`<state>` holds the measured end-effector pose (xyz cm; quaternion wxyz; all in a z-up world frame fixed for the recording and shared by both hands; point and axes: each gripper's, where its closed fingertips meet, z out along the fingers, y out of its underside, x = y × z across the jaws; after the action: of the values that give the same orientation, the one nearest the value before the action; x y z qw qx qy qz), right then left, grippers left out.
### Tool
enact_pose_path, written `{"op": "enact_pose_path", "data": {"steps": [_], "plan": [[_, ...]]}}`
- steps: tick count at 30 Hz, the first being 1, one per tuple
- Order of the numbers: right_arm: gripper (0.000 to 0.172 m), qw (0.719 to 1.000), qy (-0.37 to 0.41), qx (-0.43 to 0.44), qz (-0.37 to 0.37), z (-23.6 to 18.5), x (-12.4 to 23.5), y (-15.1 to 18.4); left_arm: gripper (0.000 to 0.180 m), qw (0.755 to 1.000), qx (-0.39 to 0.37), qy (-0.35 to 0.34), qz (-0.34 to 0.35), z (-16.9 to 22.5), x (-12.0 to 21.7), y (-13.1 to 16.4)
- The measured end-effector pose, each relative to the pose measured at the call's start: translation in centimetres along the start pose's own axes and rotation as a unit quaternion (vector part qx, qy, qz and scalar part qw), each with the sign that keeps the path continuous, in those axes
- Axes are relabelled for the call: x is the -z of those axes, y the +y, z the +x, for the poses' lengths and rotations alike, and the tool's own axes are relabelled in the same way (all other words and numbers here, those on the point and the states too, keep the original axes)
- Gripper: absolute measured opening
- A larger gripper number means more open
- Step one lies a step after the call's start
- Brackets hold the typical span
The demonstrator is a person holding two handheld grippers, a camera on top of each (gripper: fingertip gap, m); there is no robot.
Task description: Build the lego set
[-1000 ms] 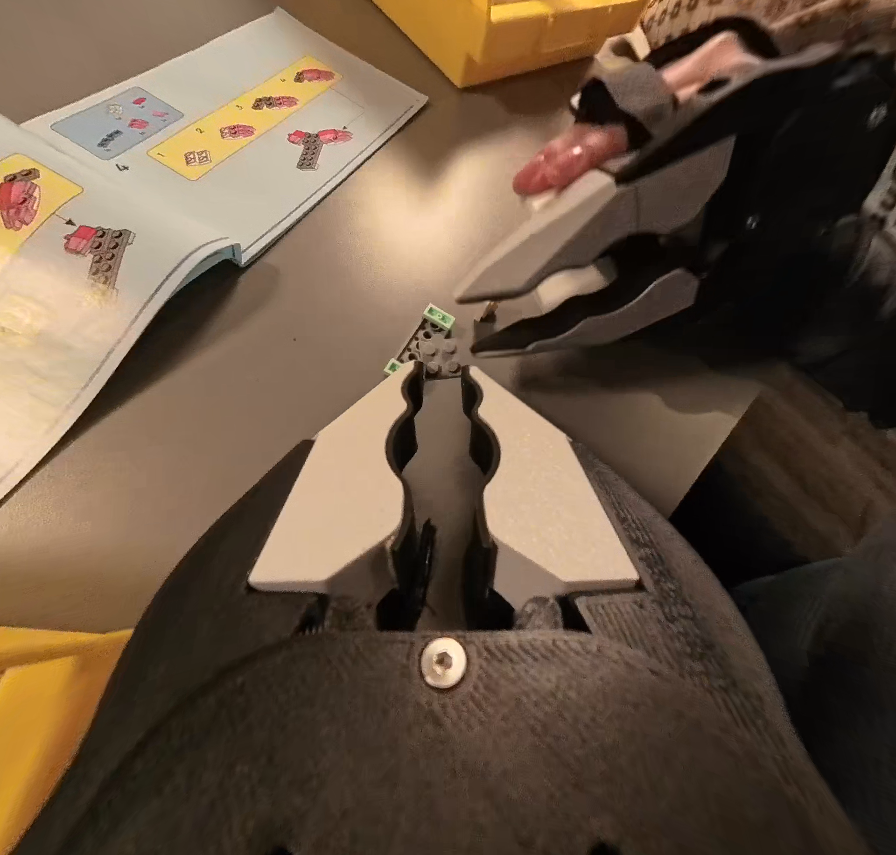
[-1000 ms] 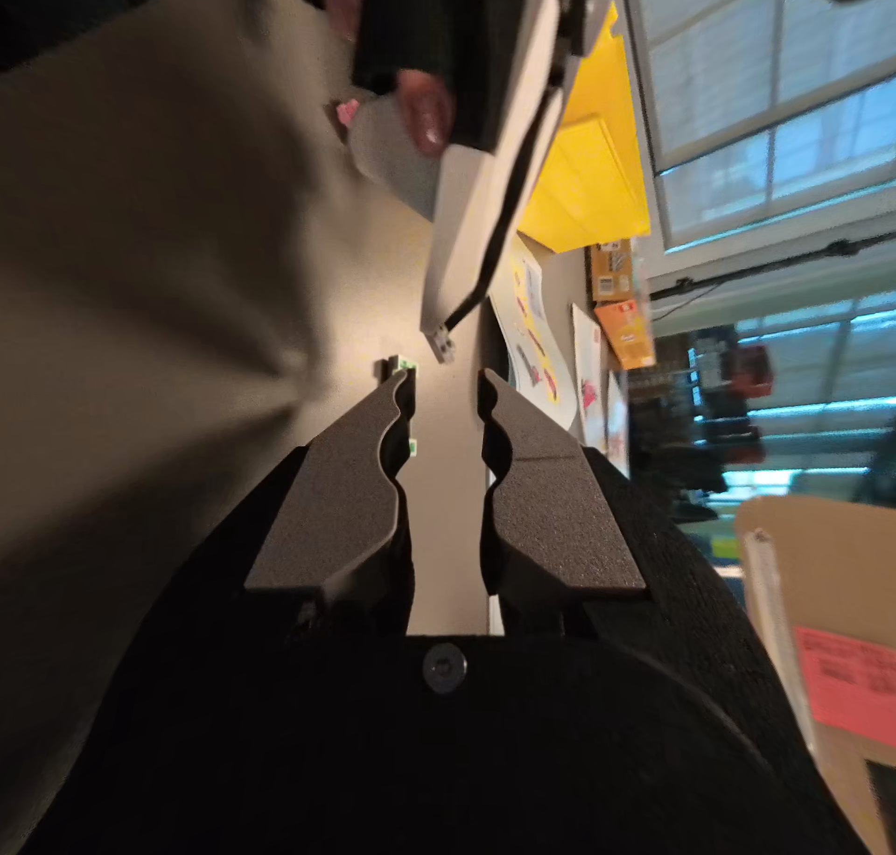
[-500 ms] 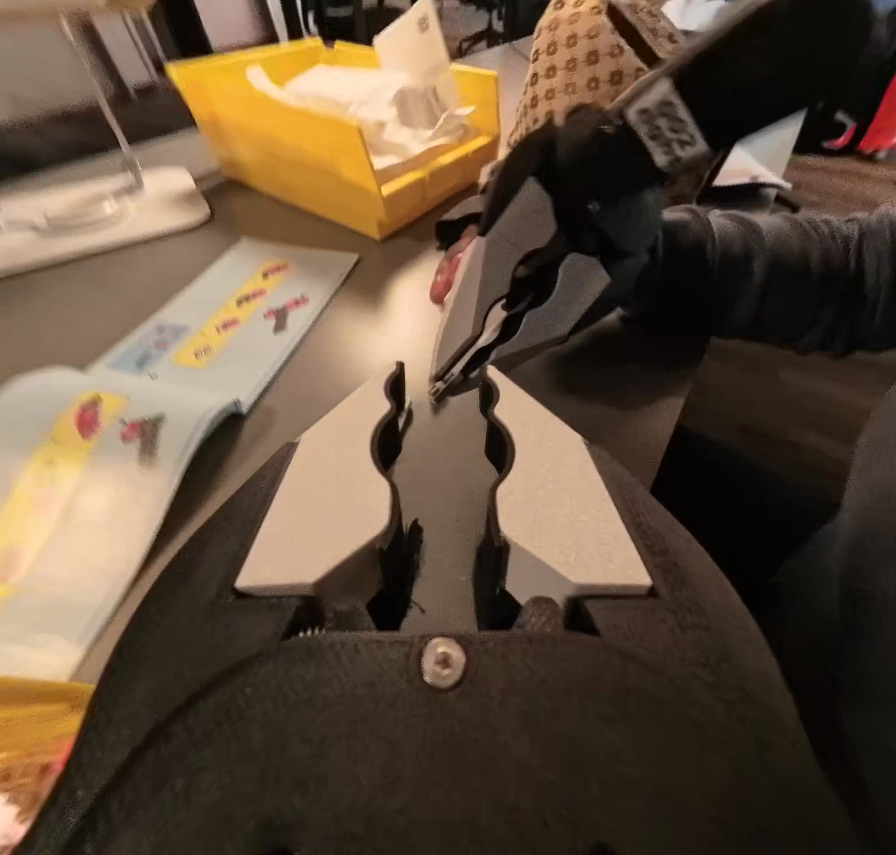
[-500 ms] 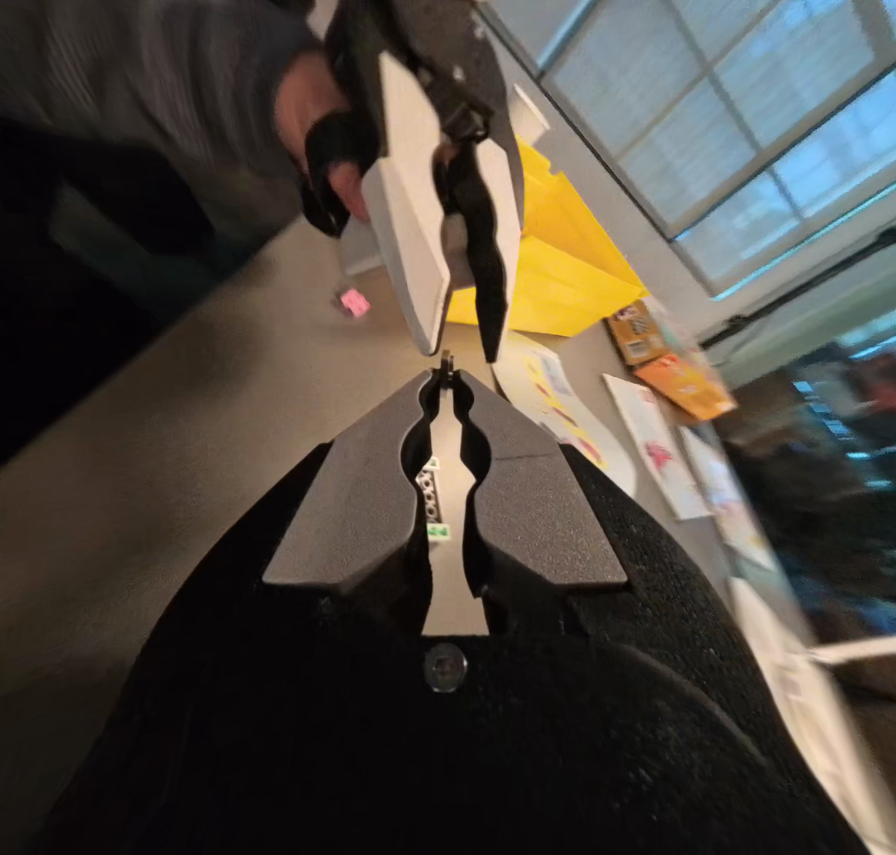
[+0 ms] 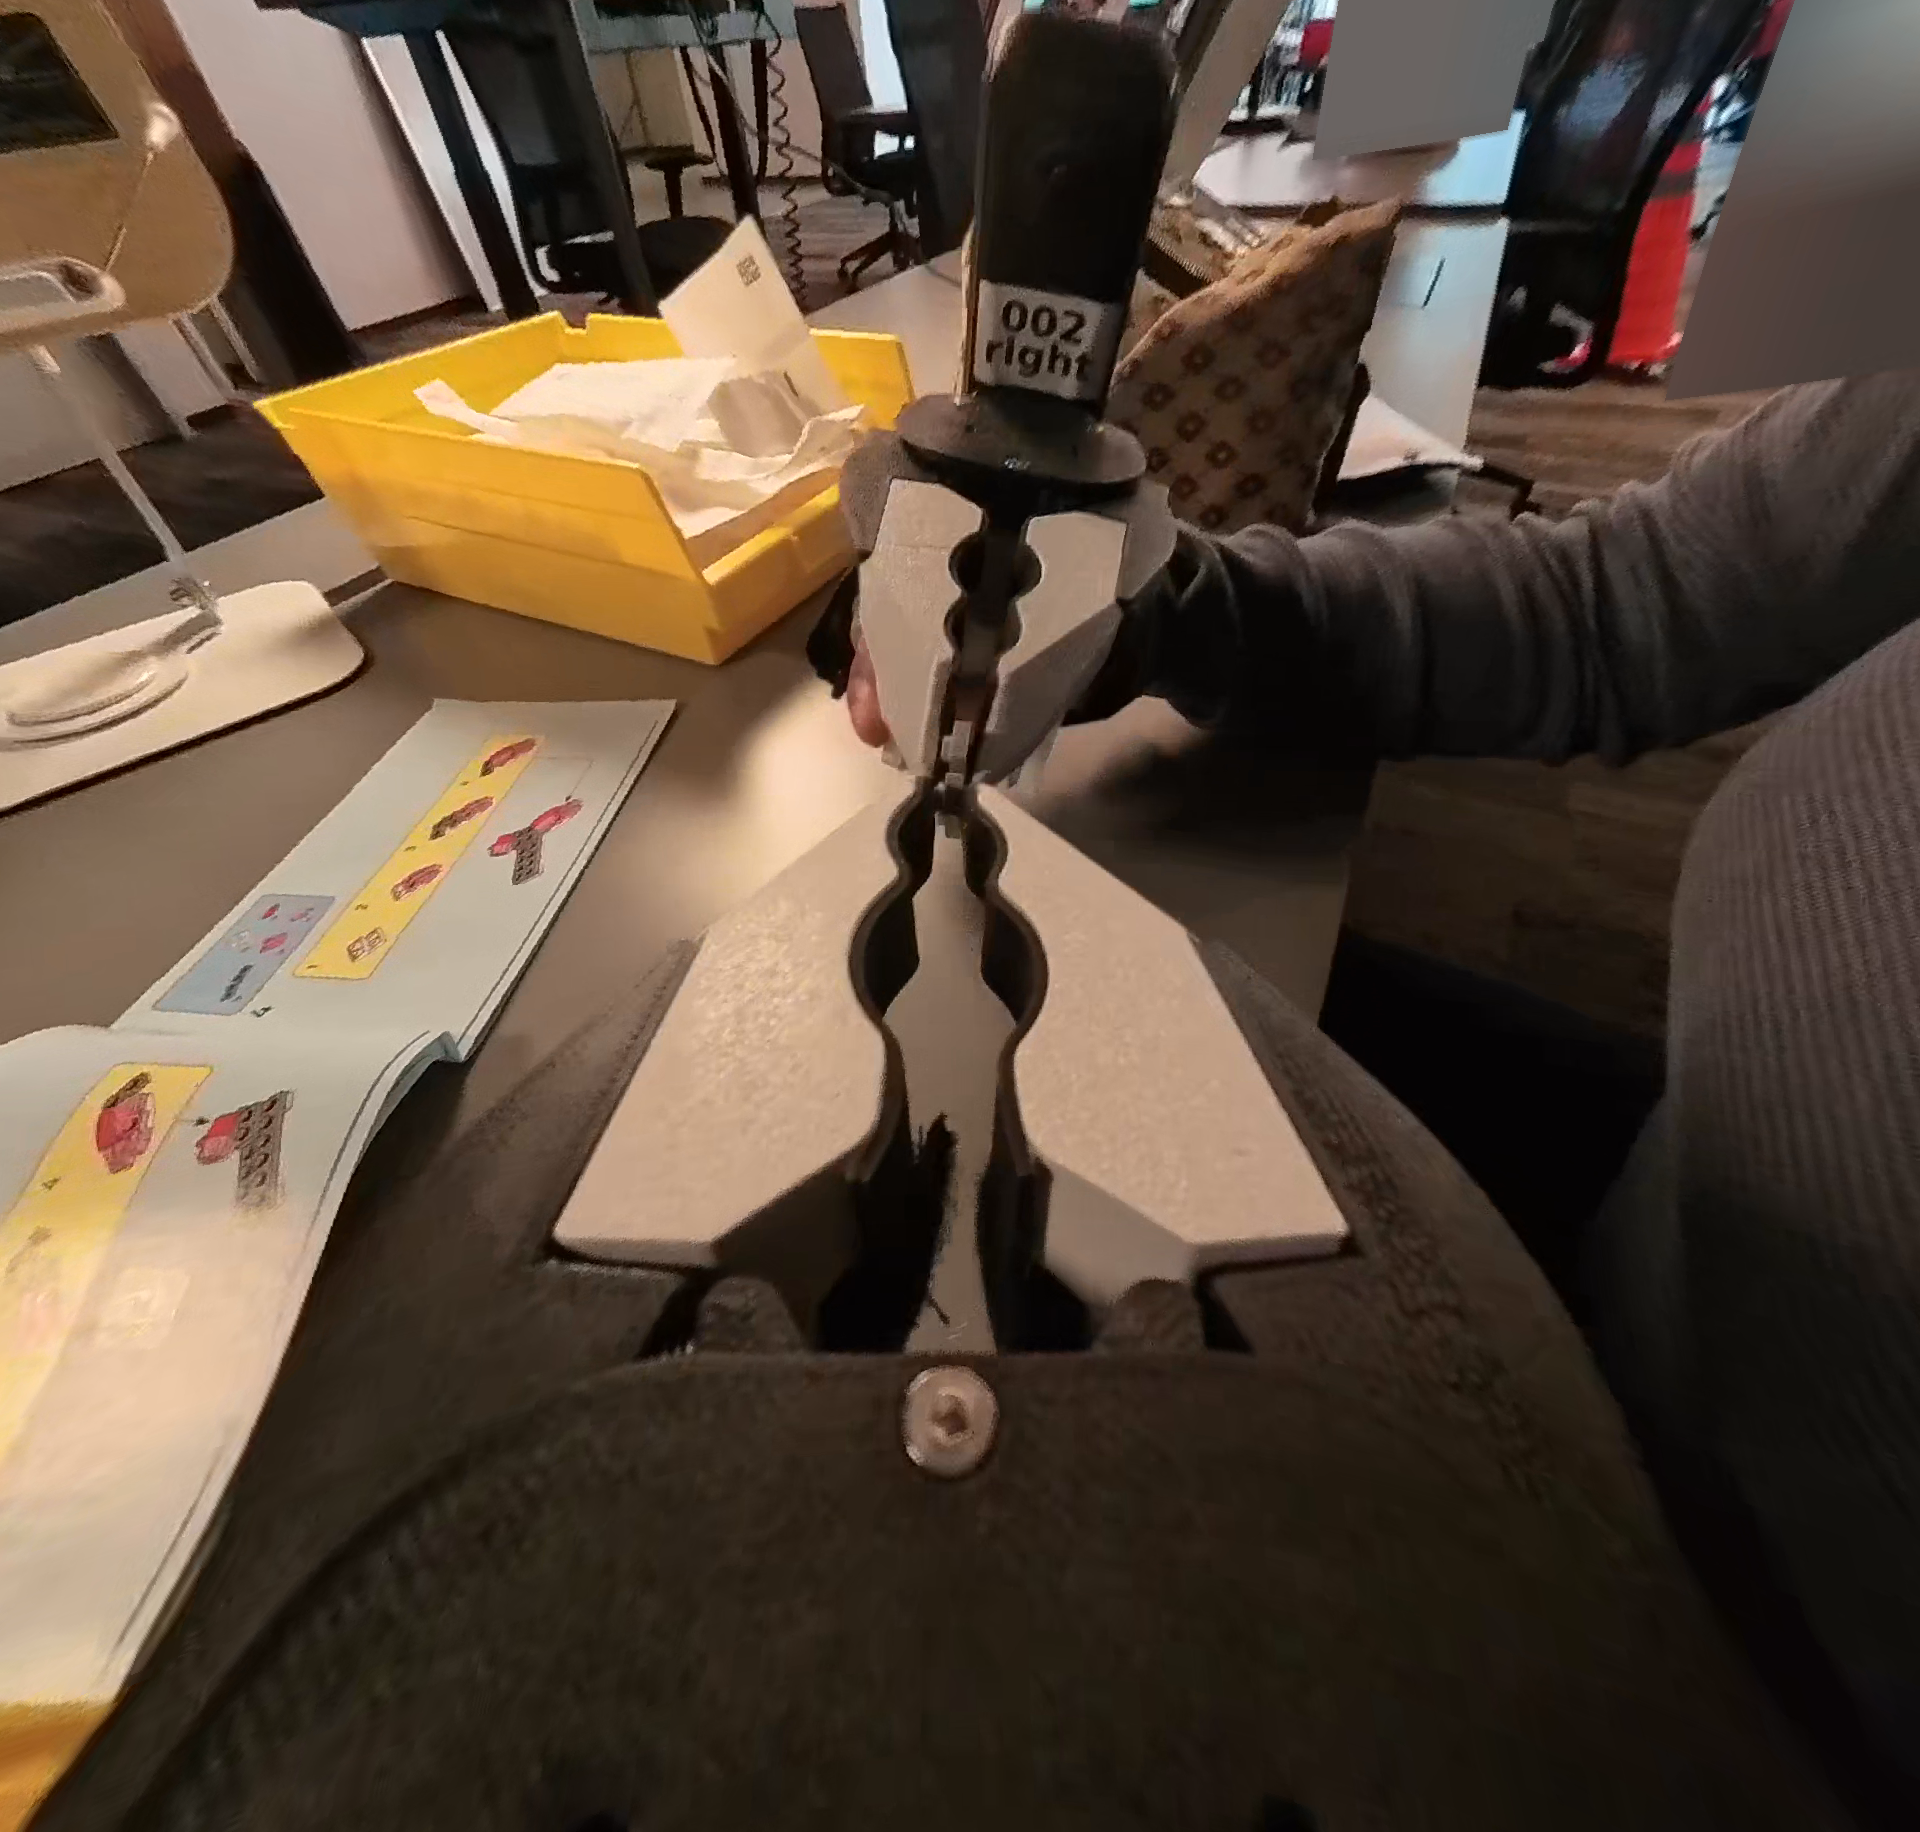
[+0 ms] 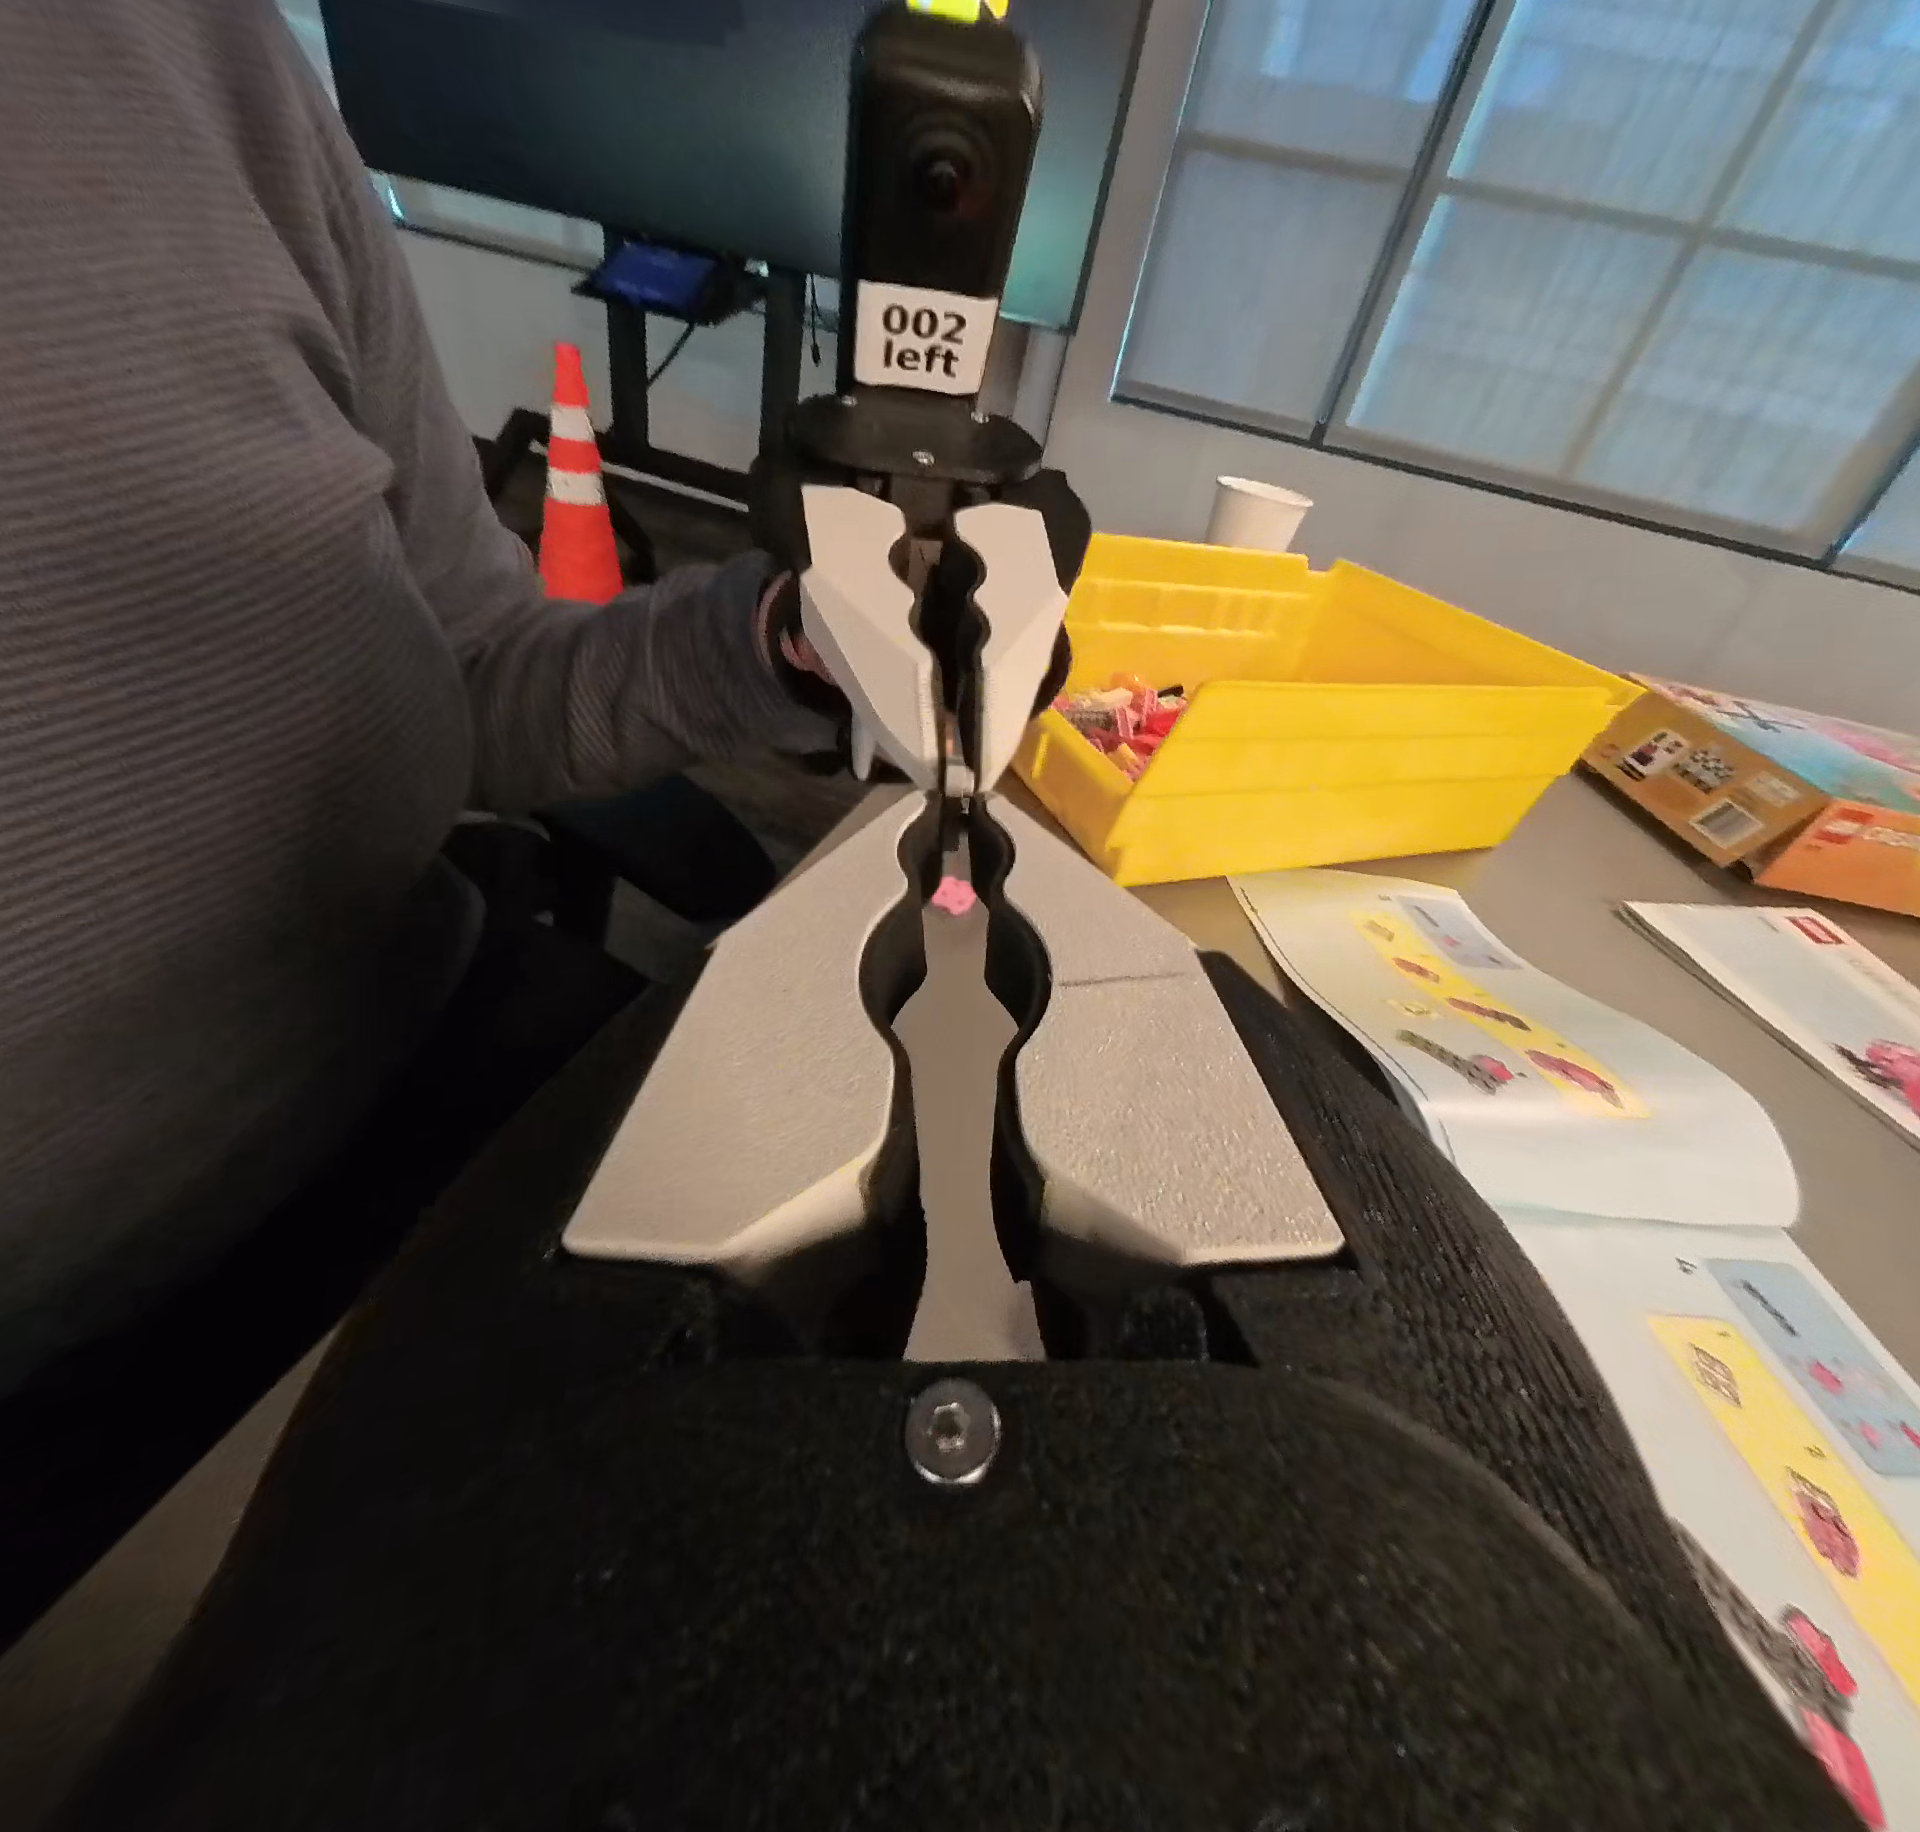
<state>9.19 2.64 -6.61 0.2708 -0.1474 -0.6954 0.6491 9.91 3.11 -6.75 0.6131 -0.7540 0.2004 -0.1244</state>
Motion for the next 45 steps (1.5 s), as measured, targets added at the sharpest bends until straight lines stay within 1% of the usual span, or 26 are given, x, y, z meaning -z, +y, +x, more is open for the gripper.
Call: {"op": "enact_pose_path", "data": {"steps": [3,7,13,17,21,24,26,28,30,31,33,35,38,39,40,45], "plan": [[0.002,1.000,0.000,-0.011,0.018,0.2,0.2,-0.5,0.003,1.000,-0.001,-0.002,0.014,-0.1,0.0,-0.5],[0.002,0.998,-0.001,-0.027,0.050,0.3,0.7,-1.7,0.003,0.998,0.004,-0.002,0.056,-0.1,-0.2,-1.6],[0.002,0.998,0.008,-0.018,0.056,0.6,1.3,-2.2,0.002,0.994,0.037,0.005,0.105,-0.2,-0.6,-2.5],[0.002,0.997,0.011,-0.022,0.067,0.6,1.5,-2.7,0.002,0.986,0.075,0.022,0.148,-0.2,-0.7,-3.1],[0.002,0.996,0.011,-0.032,0.083,0.7,1.5,-3.2,0.002,0.972,0.113,0.035,0.203,-0.1,-0.6,-3.5],[0.002,0.995,0.011,-0.037,0.088,0.8,1.6,-3.3,0.002,0.965,0.133,0.045,0.221,-0.2,-0.5,-3.5],[0.002,0.996,0.023,-0.030,0.079,1.0,1.8,-3.0,0.002,0.967,0.139,0.041,0.211,-0.6,-0.7,-3.2],[0.006,0.998,0.033,-0.015,0.058,1.1,1.8,-2.4,0.002,0.976,0.120,0.021,0.181,-1.0,-0.8,-2.6],[0.017,0.999,0.030,-0.011,0.032,0.8,1.7,-1.9,0.002,0.987,0.086,-0.007,0.134,-1.3,-0.9,-1.9],[0.019,0.999,0.029,-0.009,0.023,0.8,1.7,-1.6,0.003,0.992,0.065,-0.018,0.106,-1.4,-1.0,-1.4],[0.019,1.000,0.029,0.003,-0.001,0.7,1.6,-1.0,0.003,0.998,0.029,-0.034,0.049,-1.4,-1.3,-0.4],[0.018,0.999,0.031,0.018,-0.034,0.6,1.6,-0.1,0.003,0.999,0.003,-0.037,0.018,-1.1,-1.4,0.1],[0.015,0.997,0.033,0.027,-0.069,0.7,1.5,1.0,0.003,0.999,-0.004,-0.035,0.005,-0.8,-1.4,0.4],[0.005,0.996,0.032,0.027,-0.077,0.7,1.5,1.3,0.003,0.999,-0.004,-0.035,0.005,-0.8,-1.4,0.4],[0.004,0.996,0.028,0.024,-0.079,0.6,1.5,1.4,0.003,0.999,-0.003,-0.034,0.004,-0.8,-1.4,0.5],[0.003,0.997,0.015,0.003,-0.080,0.5,1.8,1.7,0.003,1.000,0.006,-0.029,0.010,-0.7,-1.6,0.7]]}}
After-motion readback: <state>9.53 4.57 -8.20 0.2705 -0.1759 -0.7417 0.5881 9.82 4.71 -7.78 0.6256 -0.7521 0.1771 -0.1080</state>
